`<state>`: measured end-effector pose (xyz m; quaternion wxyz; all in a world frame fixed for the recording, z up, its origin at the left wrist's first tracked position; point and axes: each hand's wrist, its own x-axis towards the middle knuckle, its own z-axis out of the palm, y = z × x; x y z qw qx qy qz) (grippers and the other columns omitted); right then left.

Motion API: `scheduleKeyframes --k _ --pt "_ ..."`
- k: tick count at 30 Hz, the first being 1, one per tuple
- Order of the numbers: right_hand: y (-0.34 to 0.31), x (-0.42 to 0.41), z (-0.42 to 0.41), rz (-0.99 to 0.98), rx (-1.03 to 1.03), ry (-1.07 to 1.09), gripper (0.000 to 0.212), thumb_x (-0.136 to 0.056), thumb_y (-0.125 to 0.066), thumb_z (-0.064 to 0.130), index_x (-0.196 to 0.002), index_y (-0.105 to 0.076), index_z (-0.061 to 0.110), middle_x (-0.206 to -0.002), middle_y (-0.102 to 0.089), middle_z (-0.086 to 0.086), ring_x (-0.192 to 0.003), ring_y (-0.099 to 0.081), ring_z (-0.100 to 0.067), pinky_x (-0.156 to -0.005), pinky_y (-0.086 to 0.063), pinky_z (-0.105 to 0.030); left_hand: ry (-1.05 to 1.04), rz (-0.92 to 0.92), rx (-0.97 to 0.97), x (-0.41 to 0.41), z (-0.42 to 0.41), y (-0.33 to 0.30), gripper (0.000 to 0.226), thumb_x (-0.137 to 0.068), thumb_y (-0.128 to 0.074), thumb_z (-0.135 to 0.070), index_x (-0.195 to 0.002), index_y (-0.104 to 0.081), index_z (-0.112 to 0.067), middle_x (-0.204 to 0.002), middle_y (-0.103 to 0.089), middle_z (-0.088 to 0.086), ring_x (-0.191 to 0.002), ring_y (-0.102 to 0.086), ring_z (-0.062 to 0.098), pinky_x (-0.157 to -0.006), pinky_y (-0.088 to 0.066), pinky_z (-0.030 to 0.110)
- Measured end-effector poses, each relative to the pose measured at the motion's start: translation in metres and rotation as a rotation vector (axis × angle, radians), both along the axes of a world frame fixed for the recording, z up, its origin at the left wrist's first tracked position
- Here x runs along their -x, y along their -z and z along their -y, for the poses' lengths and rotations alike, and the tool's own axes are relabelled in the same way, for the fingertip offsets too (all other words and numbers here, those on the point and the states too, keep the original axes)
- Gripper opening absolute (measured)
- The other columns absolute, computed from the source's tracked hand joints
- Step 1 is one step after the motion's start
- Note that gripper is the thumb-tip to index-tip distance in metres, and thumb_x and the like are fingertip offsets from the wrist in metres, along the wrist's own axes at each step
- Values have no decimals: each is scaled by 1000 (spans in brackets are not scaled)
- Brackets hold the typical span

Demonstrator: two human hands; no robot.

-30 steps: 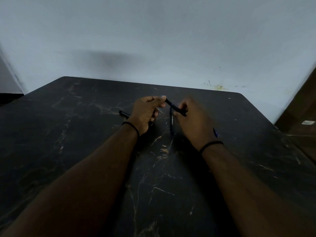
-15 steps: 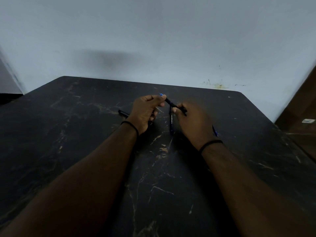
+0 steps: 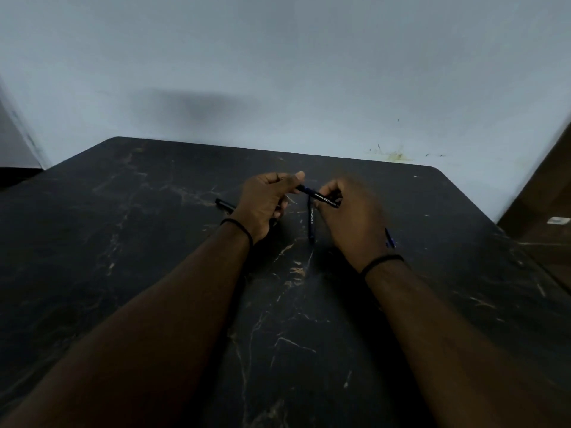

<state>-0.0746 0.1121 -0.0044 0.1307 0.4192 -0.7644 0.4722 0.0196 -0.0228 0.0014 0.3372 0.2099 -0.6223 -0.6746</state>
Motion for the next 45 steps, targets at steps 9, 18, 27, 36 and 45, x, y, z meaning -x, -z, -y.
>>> scheduleKeyframes --k 9,18,27,36,45 --pt "-3 -2 0 3 87 14 18 -81 -75 19 -78 -61 30 -82 -64 12 -74 -56 -3 -64 -42 -20 7 17 -51 0 0 -3 26 -85 -74 -35 -83 -69 -10 -75 -68 5 -50 -39 12 -37 -26 20" --pt "-8 -12 2 613 174 -253 12 -87 -75 18 -81 -64 17 -70 -68 -2 -44 -49 2 -44 -36 -13 109 -81 -147 -4 4 -3 10 -90 -66 -17 -96 -74 -16 -77 -73 -8 -50 -46 5 -42 -28 17" --pt "-4 -20 3 287 122 -94 17 -85 -76 19 -78 -62 26 -75 -67 11 -70 -62 -4 -64 -50 -18 41 -35 -171 -1 3 -5 18 -88 -71 -28 -81 -67 -12 -63 -62 -5 -48 -44 5 -41 -28 19" --pt "-7 -15 2 432 164 -151 11 -89 -73 21 -81 -64 21 -77 -70 3 -69 -63 -12 -67 -53 -30 164 -57 -191 -2 4 -4 16 -94 -62 -27 -102 -72 -18 -81 -74 -8 -53 -47 4 -44 -30 17" --pt "-8 -17 2 206 65 -106 3 -91 -67 25 -89 -66 27 -81 -67 13 -76 -61 2 -66 -45 -9 68 -77 -241 1 6 -2 11 -91 -66 -20 -90 -70 -11 -71 -67 -3 -48 -43 5 -43 -27 17"
